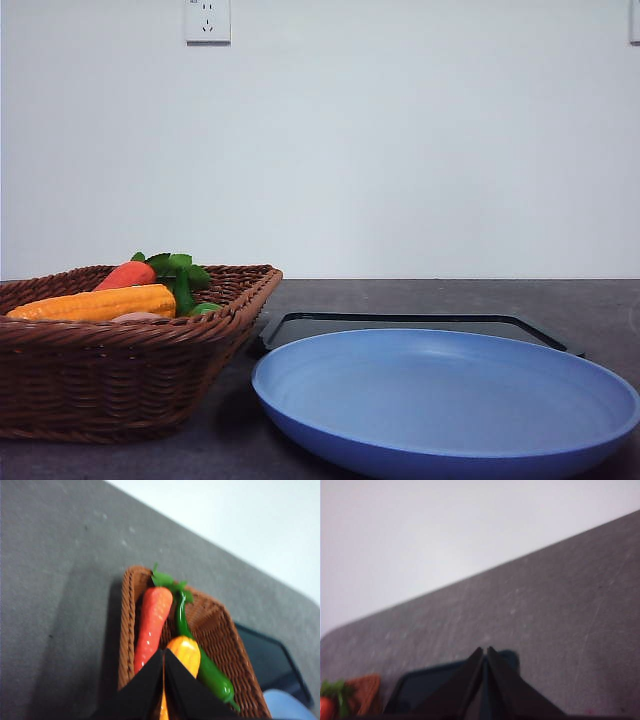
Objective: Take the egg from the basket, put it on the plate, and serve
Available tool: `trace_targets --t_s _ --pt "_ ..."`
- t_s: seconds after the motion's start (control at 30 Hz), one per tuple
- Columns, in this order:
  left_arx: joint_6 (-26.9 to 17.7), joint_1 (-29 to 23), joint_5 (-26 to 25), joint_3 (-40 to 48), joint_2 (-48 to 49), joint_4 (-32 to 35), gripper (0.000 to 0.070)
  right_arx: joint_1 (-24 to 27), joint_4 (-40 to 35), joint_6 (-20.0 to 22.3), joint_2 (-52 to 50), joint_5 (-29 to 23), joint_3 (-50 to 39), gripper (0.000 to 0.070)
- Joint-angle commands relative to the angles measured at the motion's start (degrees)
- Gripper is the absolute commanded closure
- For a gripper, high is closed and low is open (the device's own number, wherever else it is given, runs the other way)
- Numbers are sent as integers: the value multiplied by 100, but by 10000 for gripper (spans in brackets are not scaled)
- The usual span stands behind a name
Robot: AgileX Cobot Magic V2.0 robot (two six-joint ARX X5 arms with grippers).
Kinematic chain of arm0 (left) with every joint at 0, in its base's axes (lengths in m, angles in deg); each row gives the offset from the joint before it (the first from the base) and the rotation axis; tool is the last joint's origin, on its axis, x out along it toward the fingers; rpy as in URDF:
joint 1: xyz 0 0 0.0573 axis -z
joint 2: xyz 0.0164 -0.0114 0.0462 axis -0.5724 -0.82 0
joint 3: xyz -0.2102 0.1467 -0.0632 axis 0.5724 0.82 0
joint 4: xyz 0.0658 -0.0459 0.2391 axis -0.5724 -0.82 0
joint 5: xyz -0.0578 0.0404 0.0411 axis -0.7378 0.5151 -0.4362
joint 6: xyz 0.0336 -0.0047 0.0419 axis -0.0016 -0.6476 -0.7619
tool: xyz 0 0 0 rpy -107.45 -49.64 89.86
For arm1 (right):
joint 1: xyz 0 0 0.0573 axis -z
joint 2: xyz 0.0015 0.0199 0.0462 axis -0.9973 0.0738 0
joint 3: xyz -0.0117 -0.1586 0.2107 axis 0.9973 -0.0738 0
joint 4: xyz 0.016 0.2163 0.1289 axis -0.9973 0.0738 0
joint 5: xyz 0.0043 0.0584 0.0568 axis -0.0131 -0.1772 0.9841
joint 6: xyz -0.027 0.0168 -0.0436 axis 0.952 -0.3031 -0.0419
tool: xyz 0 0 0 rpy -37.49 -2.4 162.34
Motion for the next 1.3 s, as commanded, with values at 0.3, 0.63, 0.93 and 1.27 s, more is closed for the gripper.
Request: trace_targets --t_s 0.3,0.63,0.93,1.27 --pt "-851 17 -1738 -1395 -1944 -704 700 -9 1323 793 1617 1180 1212 700" --pt "-1209 505 -2400 -2315 -3027 -1303 614 -168 2380 1114 2799 1894 1298 627" --pt "-1183 802 -2300 -2316 -3077 -1102 387 -810 2160 881 3748 1725 974 503" --pt "-1185 807 -2182 -2316 -3077 -1105 387 -1060 710 425 4706 1950 86 503"
